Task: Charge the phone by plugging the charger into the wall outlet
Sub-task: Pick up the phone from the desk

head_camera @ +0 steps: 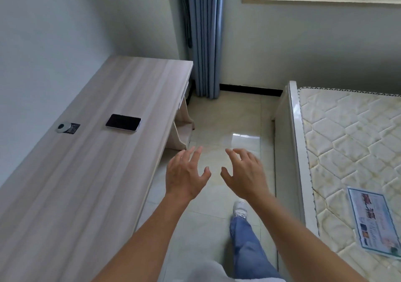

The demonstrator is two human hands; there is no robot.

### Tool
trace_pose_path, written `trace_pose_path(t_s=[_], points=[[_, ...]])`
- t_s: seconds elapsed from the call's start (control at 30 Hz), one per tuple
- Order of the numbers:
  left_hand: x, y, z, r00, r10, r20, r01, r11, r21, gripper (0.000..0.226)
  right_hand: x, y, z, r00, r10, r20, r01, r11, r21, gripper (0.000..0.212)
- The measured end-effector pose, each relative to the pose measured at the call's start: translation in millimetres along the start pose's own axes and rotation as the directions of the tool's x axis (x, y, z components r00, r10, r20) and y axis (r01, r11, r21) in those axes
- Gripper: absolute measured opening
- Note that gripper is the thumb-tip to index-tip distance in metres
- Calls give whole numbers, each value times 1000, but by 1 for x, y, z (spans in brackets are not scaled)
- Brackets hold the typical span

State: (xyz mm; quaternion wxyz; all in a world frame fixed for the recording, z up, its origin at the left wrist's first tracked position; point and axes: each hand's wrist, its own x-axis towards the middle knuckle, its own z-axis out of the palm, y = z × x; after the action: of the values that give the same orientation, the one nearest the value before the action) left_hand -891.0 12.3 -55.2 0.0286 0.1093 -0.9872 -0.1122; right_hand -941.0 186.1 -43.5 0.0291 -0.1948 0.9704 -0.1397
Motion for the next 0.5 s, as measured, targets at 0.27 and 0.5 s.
trace_pose_path(t_s=[0.27, 0.5], points=[[115, 9, -4, 982, -183, -40, 184, 983, 23, 65, 150, 33, -16, 987, -158, 13, 157, 987, 38, 57], [179, 5, -10, 911, -401, -96, 404, 915, 10, 67, 260, 41, -15, 940, -335, 68, 331, 941, 69, 58]])
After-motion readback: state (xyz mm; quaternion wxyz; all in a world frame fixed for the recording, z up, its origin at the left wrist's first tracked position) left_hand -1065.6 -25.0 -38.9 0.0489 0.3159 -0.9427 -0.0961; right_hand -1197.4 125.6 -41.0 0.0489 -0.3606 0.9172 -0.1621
